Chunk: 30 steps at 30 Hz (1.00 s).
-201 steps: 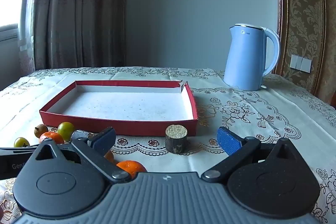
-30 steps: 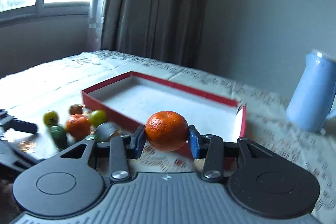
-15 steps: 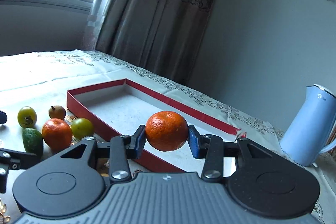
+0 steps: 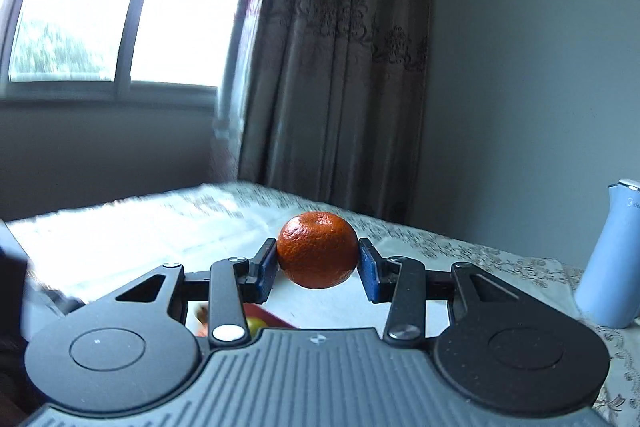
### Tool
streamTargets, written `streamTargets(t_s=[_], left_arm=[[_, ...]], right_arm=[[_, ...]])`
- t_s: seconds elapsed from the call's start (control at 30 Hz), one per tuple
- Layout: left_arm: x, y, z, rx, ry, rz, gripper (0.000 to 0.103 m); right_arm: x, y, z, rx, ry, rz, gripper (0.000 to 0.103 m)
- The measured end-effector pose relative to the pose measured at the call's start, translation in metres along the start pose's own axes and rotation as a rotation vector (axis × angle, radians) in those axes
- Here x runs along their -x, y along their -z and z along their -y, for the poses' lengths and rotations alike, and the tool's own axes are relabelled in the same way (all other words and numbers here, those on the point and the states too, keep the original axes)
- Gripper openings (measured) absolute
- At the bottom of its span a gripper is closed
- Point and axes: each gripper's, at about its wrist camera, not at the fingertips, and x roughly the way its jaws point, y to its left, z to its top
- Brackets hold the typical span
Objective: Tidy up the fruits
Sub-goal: 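Carry the tangerine with the right gripper into the red tray and release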
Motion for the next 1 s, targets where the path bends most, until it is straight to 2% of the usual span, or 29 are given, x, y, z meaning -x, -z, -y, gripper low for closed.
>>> streamTargets(t_s=[0.17,0.33,0.43,0.53,0.77,1.0], left_arm=[[-0.003,0.001,-0.001,0.008,0.015,-0.007,0.103],[-0.001,0.001,-0.001,0.014,0.011,0.001,0.103],[0.001,0.002,0.001,0.006,0.008,0.011,0.103],[0.003,0.002,0.002,-0.003,0.009,0.021,0.103],[0.007,0.003,0.001,0.0,0.018,0.044,0.103],[0.008,0.003,0.001,-0.001,0.028,0.052,0.103]], right_arm=[[0.024,-0.052,0.03,-0.131,-0.042,0.068,0.041],[0.044,-0.107,0.09,-0.22,0.014,0.153,0.041],[0.038,-0.117,0.132,-0.275,0.076,0.139,0.041],[0.012,-0.093,0.153,-0.285,0.08,0.021,0.041],[-0.085,0.017,0.154,-0.322,0.0,-0.384,0.041],[-0.142,0.056,0.146,-0.254,0.117,-0.519,0.042]])
